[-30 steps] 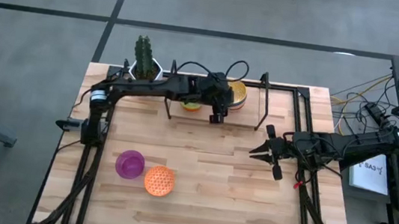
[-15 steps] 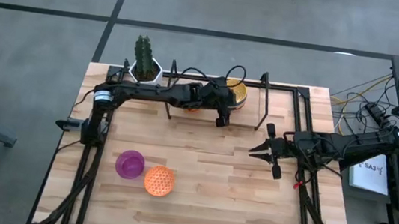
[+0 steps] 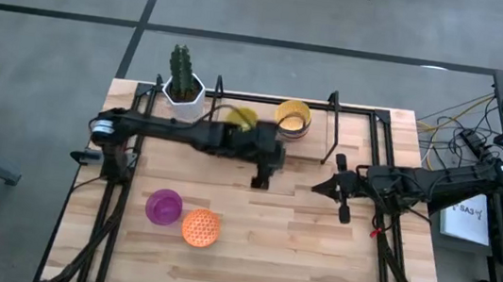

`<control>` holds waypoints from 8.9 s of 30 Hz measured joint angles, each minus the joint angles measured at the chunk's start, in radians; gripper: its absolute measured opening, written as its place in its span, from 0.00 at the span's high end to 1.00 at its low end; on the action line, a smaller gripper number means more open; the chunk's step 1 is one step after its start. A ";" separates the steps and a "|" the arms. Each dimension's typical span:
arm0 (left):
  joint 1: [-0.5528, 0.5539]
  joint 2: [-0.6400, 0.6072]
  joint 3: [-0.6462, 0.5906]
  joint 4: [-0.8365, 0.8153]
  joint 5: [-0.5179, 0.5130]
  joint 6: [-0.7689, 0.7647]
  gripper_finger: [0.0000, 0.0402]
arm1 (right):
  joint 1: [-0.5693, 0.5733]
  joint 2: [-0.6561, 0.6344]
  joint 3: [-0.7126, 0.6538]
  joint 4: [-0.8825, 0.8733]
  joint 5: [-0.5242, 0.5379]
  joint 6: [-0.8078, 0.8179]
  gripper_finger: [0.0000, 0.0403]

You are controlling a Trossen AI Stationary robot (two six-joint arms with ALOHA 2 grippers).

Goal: Place and stack bowls onto a shelf
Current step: Stack the violet bowl on the yellow bowl on the shelf, then stack the orange patterned bowl on the yellow patterned bowl on the shelf

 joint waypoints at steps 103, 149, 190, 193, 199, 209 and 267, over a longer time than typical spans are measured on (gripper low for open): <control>-0.195 -0.214 -0.049 -0.634 -0.342 -0.536 1.00 | 0.000 0.082 0.115 -0.057 -0.007 -0.130 0.98; 0.234 0.021 -0.079 -0.420 -0.186 -0.221 1.00 | 0.000 0.081 0.115 -0.083 -0.007 -0.164 0.98; -0.001 -0.111 0.074 -0.669 -0.177 -0.324 0.61 | 0.000 0.085 0.115 -0.073 -0.004 -0.036 0.98; -0.095 -0.145 0.071 -0.640 -0.177 -0.333 0.61 | 0.005 0.103 0.115 -0.054 -0.004 0.042 0.98; -0.286 -0.197 0.026 -0.446 -0.202 -0.287 0.61 | 0.025 0.230 0.115 0.107 -0.004 0.125 0.98; -0.424 -0.311 -0.254 -0.096 -0.318 -0.176 0.61 | 0.084 0.554 0.278 0.157 -0.005 0.233 0.98; -0.488 -0.865 -0.975 0.442 -0.630 -0.218 0.61 | 0.039 1.598 1.297 -0.186 0.093 0.468 0.72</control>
